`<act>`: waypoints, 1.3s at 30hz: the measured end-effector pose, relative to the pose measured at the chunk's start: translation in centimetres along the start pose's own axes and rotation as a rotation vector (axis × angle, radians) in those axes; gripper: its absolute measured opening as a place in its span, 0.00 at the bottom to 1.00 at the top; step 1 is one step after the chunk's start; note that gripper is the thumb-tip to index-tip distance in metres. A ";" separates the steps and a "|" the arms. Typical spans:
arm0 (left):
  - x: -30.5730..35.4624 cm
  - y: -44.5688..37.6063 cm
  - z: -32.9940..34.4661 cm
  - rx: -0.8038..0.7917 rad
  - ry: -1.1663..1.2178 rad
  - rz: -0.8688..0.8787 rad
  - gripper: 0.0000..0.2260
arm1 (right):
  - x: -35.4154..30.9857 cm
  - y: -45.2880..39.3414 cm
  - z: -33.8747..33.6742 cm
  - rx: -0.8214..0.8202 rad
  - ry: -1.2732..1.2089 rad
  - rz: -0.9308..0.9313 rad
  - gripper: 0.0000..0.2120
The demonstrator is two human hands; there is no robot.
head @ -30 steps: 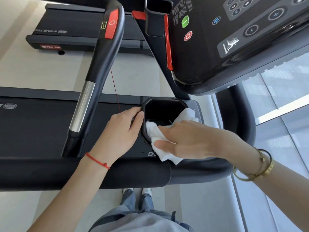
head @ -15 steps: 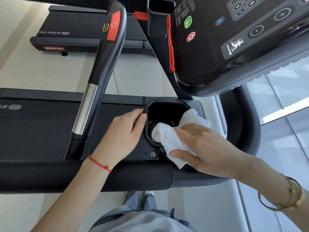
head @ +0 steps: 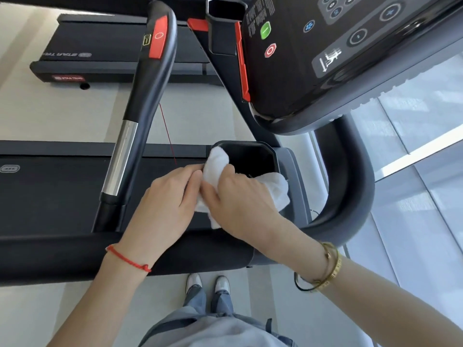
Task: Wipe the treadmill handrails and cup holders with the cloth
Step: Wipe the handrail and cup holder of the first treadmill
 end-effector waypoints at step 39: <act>0.2 -1.3 0.9 0.014 -0.057 0.074 0.16 | 9.3 3.6 -3.3 0.130 0.375 -0.583 0.28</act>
Point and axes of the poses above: each hand's wrist, its own y-axis away from the middle knuckle, its own z-axis out of the palm, x = y × z, the point moved 5 cm from there along -y, towards the middle knuckle, and after that the axes turned 6 degrees about y, right-handed, at the moved point
